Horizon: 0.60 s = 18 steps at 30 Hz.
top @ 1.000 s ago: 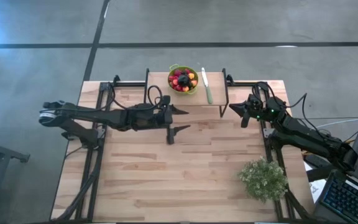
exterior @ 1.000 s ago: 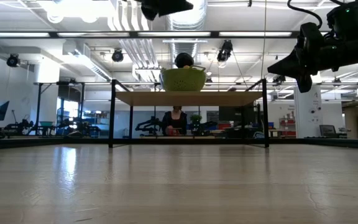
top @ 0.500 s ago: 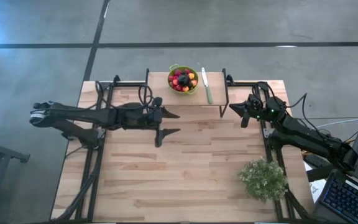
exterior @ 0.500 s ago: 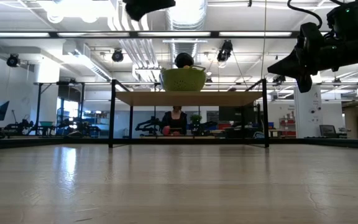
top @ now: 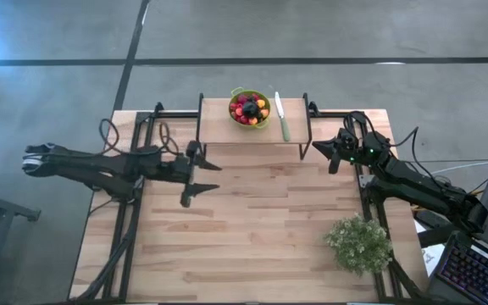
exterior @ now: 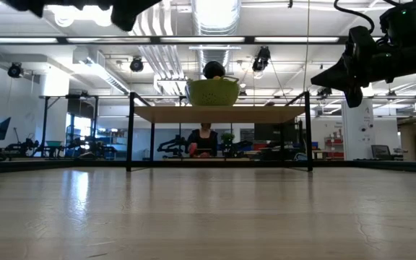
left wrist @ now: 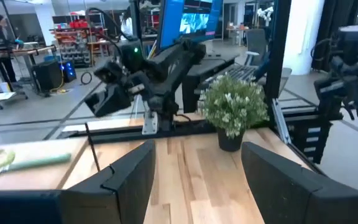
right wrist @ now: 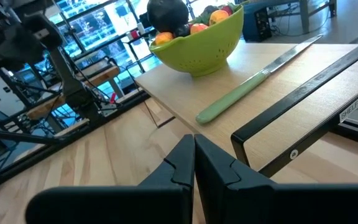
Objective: Pick & Place Fruit
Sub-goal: Return to Home Position
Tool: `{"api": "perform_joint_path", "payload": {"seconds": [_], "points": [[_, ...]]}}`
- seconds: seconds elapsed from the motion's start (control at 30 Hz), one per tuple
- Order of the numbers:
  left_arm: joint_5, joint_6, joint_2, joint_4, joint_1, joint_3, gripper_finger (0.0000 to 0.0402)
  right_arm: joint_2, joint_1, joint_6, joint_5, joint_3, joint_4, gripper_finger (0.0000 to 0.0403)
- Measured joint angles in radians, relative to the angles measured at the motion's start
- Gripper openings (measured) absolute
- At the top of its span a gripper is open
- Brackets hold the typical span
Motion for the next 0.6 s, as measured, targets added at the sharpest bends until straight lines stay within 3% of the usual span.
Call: {"api": "perform_joint_path", "payload": {"seconds": [0.3, 0.6], "points": [[0.008, 0.013, -0.151, 0.156, 0.0, -0.25, 0.0243, 0.0, 0.0, 0.0, 0.0, 0.0, 0.0, 0.0009], [0.052, 0.061, -0.28, 0.185, 0.0, -0.372, 0.0243, 0.0, 0.0, 0.0, 0.0, 0.0, 0.0, 0.0008]]}}
